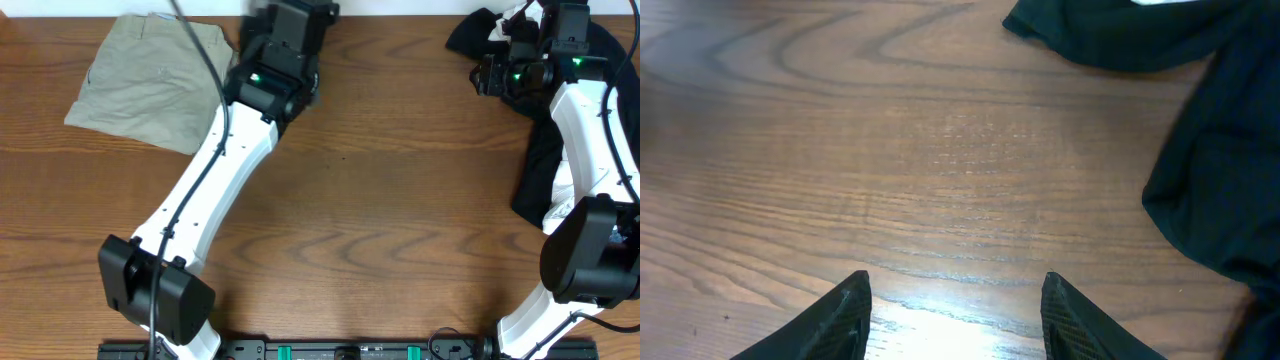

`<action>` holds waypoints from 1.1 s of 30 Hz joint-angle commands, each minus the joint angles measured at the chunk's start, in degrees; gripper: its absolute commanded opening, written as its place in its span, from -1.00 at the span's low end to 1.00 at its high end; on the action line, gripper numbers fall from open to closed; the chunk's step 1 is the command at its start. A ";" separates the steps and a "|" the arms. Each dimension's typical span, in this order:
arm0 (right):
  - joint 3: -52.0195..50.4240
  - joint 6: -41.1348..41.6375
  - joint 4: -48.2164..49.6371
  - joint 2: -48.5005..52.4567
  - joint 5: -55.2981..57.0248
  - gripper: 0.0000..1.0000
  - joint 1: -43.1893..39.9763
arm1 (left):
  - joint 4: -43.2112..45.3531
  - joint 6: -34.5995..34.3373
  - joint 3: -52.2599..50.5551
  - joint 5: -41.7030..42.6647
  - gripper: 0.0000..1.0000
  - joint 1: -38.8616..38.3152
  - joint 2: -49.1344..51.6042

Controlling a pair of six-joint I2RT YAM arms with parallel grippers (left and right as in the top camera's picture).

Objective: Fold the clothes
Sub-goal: 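Lift the grey shorts and carry them onto the khaki shorts with the left gripper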

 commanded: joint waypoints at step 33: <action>-1.25 -0.26 1.11 0.28 -0.24 0.08 2.25 | -3.21 -57.37 0.87 -18.93 -0.88 20.11 -1.70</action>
